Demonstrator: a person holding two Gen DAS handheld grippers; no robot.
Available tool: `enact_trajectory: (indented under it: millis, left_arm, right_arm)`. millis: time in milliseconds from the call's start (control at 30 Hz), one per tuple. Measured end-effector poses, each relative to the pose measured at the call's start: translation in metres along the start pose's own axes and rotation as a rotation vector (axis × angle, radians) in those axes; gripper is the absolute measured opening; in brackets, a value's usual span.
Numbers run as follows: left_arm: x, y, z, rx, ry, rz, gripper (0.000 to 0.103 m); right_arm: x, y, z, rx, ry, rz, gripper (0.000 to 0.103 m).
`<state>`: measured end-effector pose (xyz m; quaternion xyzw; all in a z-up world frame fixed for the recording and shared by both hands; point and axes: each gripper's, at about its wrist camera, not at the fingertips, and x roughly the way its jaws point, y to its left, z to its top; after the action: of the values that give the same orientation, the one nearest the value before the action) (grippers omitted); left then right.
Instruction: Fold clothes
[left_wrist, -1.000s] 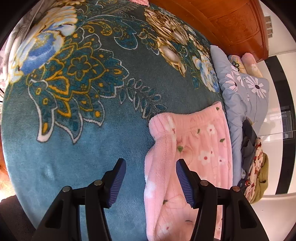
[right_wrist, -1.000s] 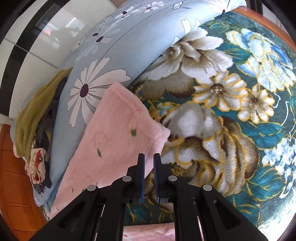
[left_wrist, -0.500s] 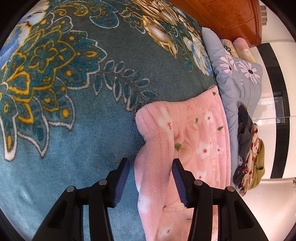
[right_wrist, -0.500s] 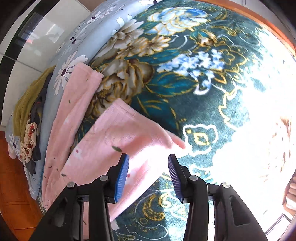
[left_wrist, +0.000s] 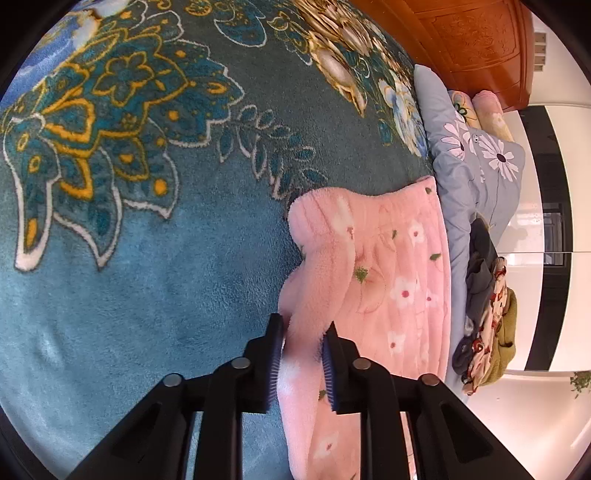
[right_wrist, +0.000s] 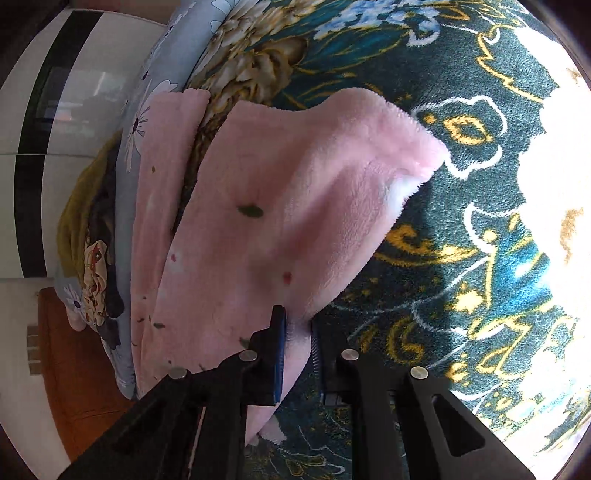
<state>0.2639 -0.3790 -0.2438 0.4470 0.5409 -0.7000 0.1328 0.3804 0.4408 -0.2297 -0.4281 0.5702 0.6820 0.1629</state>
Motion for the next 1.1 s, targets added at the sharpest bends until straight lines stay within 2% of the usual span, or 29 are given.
enact_trajectory:
  millis: [33,100,167,367,500,567,700,833,933,1033,1100]
  left_arm:
    - [-0.002,-0.005,0.001,0.023,-0.008,0.017,0.007]
    - [-0.009,-0.018,0.005,0.075,-0.024,0.04,0.005]
    - [-0.02,-0.033,0.011,0.096,-0.03,0.024,0.005]
    - [-0.072,-0.089,0.012,0.171,-0.065,-0.103,0.004]
    - [-0.092,-0.097,-0.006,0.186,-0.042,-0.089,0.004]
    - [-0.093,-0.092,-0.012,0.158,-0.028,-0.065,0.004]
    - [-0.073,-0.095,0.007,0.078,-0.029,-0.017,0.004]
    - [-0.026,-0.138,0.04,0.044,-0.005,0.015,0.004]
    - [0.009,-0.169,0.058,0.029,0.019,0.026,0.004]
    - [0.032,-0.184,0.067,0.0,0.024,0.034,0.004]
    - [0.037,-0.183,0.065,-0.01,0.024,0.017,0.004]
  right_arm:
    - [-0.002,0.009,0.004,-0.022,-0.002,0.026,0.006]
    - [-0.008,0.033,0.014,-0.089,-0.012,0.059,0.004]
    - [-0.016,0.056,0.024,-0.125,-0.032,0.122,0.004]
    - [-0.044,0.113,0.045,-0.209,-0.105,0.304,0.003]
    - [-0.062,0.117,0.052,-0.247,-0.113,0.313,0.003]
    - [-0.07,0.111,0.059,-0.24,-0.118,0.306,0.003]
    - [-0.063,0.122,0.084,-0.239,-0.124,0.306,0.003]
    - [-0.022,0.175,0.123,-0.264,-0.128,0.311,0.0]
    - [0.01,0.221,0.155,-0.313,-0.145,0.266,0.0]
    - [0.034,0.249,0.165,-0.338,-0.117,0.211,0.0]
    - [0.04,0.256,0.153,-0.375,-0.092,0.201,0.0]
